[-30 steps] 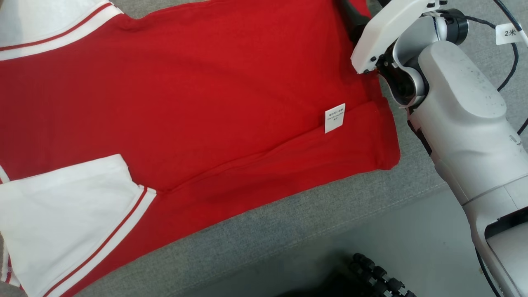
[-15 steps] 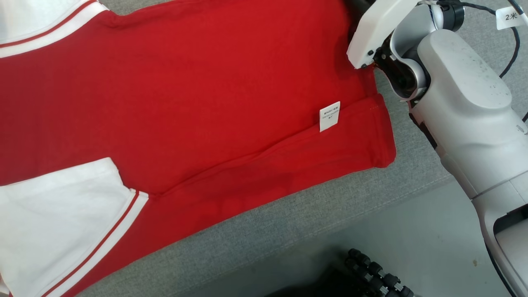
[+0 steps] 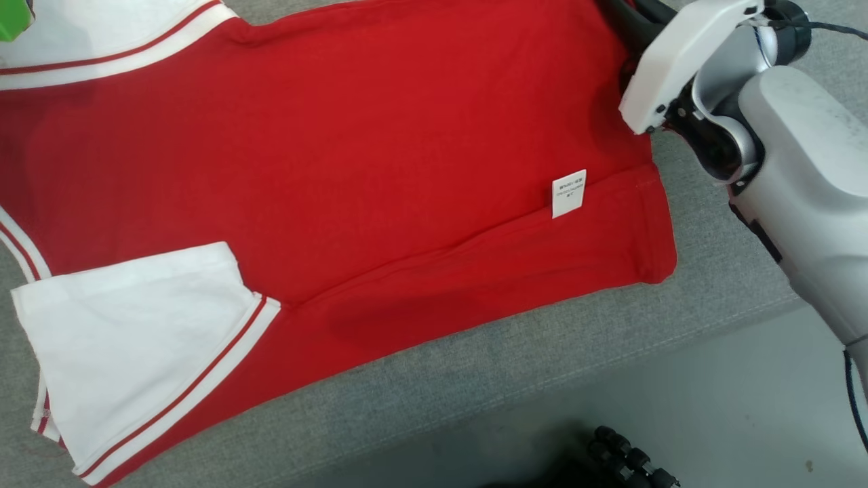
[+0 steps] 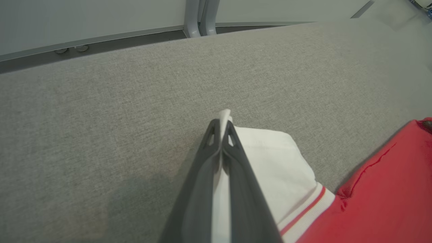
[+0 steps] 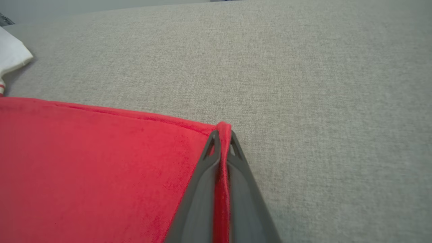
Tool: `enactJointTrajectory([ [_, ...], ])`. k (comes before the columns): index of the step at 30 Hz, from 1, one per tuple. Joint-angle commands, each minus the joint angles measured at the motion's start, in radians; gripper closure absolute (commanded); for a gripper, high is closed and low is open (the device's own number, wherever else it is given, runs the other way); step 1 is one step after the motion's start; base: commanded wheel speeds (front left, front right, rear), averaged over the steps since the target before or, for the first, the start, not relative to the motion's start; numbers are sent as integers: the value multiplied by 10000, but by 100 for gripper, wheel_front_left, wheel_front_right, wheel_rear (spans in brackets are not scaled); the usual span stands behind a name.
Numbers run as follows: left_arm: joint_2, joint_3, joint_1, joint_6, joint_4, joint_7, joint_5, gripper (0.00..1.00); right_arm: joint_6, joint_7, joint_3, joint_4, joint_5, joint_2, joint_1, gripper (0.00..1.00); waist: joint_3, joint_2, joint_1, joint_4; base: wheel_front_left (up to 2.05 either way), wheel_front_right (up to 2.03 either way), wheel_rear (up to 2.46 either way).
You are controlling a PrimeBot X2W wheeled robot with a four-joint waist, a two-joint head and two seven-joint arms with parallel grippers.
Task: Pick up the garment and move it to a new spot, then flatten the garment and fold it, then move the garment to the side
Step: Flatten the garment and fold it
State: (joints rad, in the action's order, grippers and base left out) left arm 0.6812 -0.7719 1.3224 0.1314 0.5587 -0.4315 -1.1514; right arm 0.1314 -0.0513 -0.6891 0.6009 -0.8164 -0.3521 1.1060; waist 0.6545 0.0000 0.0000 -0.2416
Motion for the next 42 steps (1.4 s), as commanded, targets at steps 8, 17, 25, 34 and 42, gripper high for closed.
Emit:
enactJointTrajectory([
  [8,639,-27,-504,-15,-2039,-197,-1623,100,-13,-426,-712,-1651,-1005,-1748,-685,100,-468,0,0,717,0,0,0],
  [17,1629,294,-2164,-15,-5274,682,-3222,100,-13,-400,-1307,-3260,-1478,-3602,-1514,100,-904,0,0,1444,0,0,0],
  [25,2727,748,-4800,-15,-8240,2595,-4012,100,-13,248,-1688,-4297,-1513,-5034,-2474,100,-1422,0,0,2054,0,0,0],
  [34,3025,738,-7290,-15,-9441,4568,-4258,100,-13,939,-1802,-4513,-1670,-5789,-3617,100,-1955,0,0,2481,0,0,0],
  [42,2544,400,-8474,-15,-9164,5339,-4418,100,-15,1873,-1991,-4623,-456,-6129,-4064,100,-2159,0,0,2623,0,0,0],
])
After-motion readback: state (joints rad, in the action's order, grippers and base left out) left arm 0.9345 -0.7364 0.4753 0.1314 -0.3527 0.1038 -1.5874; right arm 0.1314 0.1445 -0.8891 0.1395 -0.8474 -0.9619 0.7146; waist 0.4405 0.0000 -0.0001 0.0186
